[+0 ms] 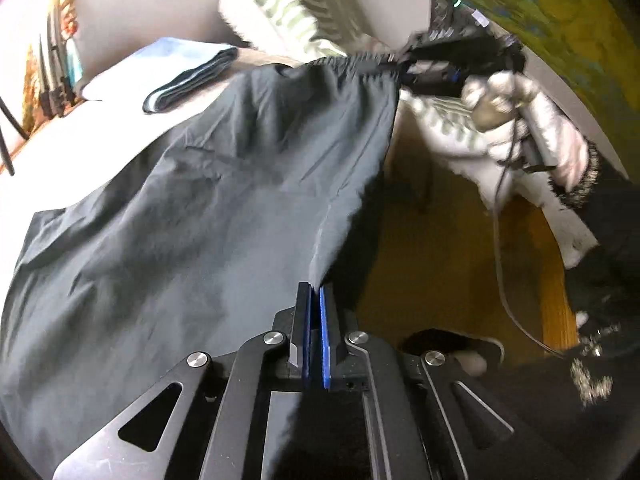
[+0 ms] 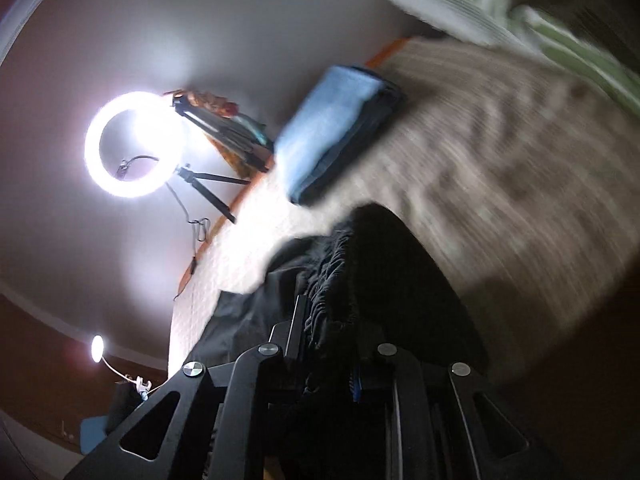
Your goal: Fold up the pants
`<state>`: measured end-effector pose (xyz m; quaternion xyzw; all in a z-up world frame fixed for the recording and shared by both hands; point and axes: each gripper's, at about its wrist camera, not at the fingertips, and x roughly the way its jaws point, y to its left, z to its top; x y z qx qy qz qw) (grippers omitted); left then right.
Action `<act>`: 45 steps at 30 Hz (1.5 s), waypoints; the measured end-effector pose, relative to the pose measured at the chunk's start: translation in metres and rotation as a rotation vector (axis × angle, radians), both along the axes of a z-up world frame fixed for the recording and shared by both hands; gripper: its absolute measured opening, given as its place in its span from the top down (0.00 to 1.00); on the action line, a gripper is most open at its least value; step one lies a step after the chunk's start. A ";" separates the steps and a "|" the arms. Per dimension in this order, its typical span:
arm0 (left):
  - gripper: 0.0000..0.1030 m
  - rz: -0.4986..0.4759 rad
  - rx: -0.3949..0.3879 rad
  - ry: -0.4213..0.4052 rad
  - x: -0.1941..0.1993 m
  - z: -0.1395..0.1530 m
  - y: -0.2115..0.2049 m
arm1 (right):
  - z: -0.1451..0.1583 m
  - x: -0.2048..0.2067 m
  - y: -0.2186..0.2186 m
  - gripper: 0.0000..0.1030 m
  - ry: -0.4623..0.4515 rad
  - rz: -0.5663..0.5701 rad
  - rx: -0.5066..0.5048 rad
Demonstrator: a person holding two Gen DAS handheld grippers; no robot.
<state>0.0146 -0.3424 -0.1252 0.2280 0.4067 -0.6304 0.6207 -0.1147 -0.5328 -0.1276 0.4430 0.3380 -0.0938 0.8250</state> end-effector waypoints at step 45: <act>0.85 0.426 0.082 0.052 0.083 -0.047 0.098 | -0.018 0.098 0.009 0.60 0.296 0.342 -0.590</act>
